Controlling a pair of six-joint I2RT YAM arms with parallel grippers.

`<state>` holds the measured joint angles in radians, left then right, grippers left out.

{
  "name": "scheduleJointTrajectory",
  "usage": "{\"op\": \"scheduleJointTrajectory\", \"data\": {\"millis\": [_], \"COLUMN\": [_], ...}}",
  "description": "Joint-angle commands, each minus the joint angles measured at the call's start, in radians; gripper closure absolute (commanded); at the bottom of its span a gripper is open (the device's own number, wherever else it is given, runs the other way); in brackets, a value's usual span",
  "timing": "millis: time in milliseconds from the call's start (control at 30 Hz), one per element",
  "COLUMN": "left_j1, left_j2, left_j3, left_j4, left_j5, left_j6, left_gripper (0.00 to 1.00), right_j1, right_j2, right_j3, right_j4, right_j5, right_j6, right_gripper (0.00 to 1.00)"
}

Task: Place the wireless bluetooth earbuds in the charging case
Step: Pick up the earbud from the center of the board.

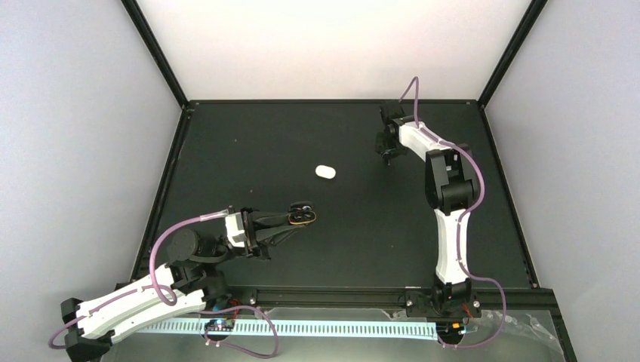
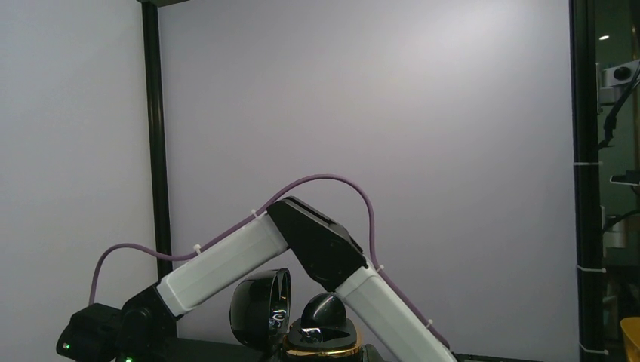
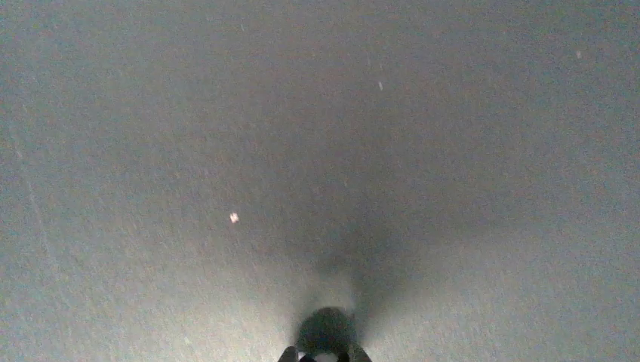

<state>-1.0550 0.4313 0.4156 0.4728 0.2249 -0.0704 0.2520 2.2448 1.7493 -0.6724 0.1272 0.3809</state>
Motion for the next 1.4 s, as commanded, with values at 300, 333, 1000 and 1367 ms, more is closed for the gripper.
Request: {"op": "scheduleJointTrajectory", "data": {"millis": [300, 333, 1000, 1367], "left_j1": [0.001, 0.001, 0.001, 0.001], "left_j2": [-0.005, -0.006, 0.004, -0.002], "left_j3": [-0.009, -0.012, -0.042, -0.042], "left_j4": [0.057, 0.059, 0.086, 0.073], "left_j5": [0.037, 0.037, 0.047, 0.048], "left_j6": [-0.033, -0.037, -0.089, -0.086], "left_gripper": [0.99, 0.98, 0.99, 0.98], "right_j1": [-0.001, 0.001, 0.082, 0.093], "right_j2": [-0.261, -0.284, -0.417, -0.384], "right_j3": [-0.334, -0.368, -0.615, -0.602], "right_j4": [0.056, 0.070, 0.113, 0.090], "right_j5": [-0.059, -0.070, -0.077, -0.071], "right_j6": [0.058, 0.065, 0.073, 0.063], "right_gripper": [0.89, 0.89, 0.89, 0.81]}}
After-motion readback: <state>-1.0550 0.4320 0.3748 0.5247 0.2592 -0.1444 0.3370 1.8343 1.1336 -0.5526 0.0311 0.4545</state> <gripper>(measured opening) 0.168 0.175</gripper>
